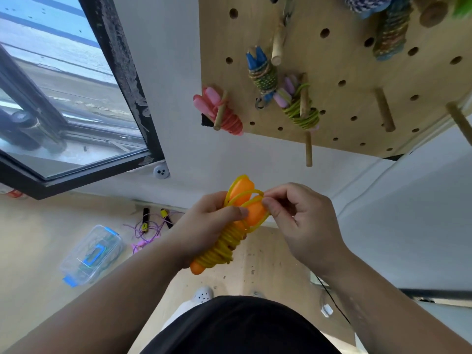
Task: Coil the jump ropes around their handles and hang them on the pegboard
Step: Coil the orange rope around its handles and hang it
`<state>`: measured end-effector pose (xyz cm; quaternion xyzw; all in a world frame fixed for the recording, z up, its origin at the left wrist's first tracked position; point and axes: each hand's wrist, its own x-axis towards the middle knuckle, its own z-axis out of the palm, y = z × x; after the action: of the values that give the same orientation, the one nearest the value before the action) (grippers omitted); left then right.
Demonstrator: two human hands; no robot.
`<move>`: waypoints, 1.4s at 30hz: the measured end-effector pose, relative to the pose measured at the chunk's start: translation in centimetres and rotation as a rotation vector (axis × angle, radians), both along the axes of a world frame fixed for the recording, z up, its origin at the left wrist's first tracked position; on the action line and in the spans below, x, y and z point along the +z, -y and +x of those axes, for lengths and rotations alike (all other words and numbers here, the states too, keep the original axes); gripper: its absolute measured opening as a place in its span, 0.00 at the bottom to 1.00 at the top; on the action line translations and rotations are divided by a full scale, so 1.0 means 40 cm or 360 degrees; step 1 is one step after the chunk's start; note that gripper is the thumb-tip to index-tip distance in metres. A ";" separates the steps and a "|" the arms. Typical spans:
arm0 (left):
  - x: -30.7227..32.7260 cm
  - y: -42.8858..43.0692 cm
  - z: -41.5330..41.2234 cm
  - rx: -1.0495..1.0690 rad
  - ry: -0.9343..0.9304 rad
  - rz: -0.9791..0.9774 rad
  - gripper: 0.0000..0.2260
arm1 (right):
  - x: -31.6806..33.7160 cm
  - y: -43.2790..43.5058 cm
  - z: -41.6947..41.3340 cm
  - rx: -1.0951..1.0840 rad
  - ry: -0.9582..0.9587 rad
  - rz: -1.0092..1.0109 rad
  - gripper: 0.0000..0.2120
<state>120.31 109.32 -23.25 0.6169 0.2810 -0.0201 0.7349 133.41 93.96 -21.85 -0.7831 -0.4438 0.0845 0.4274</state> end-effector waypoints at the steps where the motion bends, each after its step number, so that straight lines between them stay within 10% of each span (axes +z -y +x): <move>1: 0.001 -0.001 -0.002 -0.0008 -0.0003 -0.0088 0.13 | 0.000 0.000 0.001 -0.0004 -0.0061 0.0018 0.09; 14: -0.027 -0.007 -0.010 -0.0570 0.0406 -0.0750 0.31 | 0.050 -0.006 -0.012 0.0141 -0.0808 0.0293 0.07; 21: 0.035 -0.019 0.020 -0.0622 0.0129 0.0722 0.24 | 0.059 -0.010 0.016 0.0038 -0.1840 0.0083 0.04; 25: 0.029 0.004 0.027 -0.0497 0.0135 0.1168 0.18 | 0.058 -0.008 0.010 -0.0185 -0.1592 0.0046 0.09; 29: 0.022 0.025 0.029 -0.0157 0.0143 0.0759 0.26 | 0.061 -0.011 -0.005 -0.0298 -0.1354 0.0090 0.05; 42: 0.042 0.063 0.065 0.0074 0.0129 0.0830 0.23 | 0.075 -0.022 0.041 -0.0101 -0.1192 -0.0244 0.12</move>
<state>122.92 106.80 -21.55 0.7791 0.2611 0.0947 0.5620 135.06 94.84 -18.86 -0.7411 -0.2246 0.3845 0.5025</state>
